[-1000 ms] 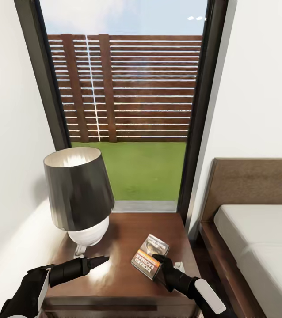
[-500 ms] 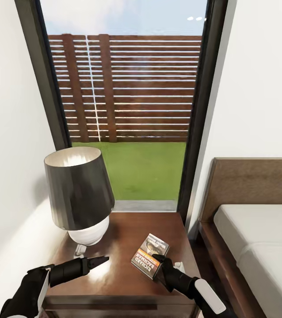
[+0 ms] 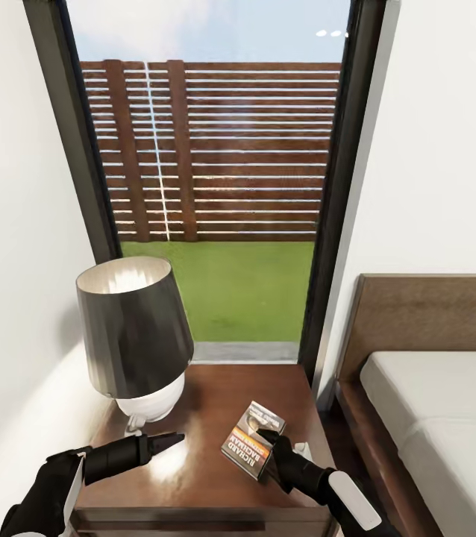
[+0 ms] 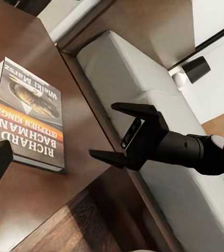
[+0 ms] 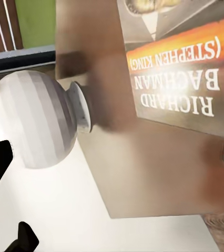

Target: In the bedroom, move the book from the bed onto either nightstand, and place the two sandals side by side next to the bed.

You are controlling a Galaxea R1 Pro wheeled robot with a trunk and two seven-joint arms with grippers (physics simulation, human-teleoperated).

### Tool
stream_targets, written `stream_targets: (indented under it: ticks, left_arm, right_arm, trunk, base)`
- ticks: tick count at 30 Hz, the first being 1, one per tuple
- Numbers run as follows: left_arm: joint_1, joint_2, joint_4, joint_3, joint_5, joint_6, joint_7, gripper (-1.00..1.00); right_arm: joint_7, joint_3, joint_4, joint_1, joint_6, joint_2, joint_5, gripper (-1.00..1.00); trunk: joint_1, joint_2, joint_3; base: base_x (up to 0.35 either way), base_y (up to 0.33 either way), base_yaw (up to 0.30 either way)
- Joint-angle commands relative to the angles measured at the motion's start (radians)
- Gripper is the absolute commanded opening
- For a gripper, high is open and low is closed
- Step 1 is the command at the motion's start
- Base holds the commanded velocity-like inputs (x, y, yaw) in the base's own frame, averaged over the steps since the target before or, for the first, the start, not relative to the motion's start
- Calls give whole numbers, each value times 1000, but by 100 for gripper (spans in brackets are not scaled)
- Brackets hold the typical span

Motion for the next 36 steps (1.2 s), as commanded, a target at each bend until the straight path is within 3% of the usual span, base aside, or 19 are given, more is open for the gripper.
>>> stream_targets:
  ticks: [1, 36]
  left_arm:
    - [-1, -1, -1, 4, -10, 11, -9, 100]
    - [-1, -2, -1, 3, -10, 11, -8, 100]
  right_arm:
    - [3, 1, 0, -1, 2, 0, 0, 100]
    - [10, 4, -3, -1, 2, -3, 5, 100]
  trunk:
    - [-4, 7, 2]
    - [-138, 252, 112]
  base:
    - [0, 0, 0]
    - [0, 0, 0]
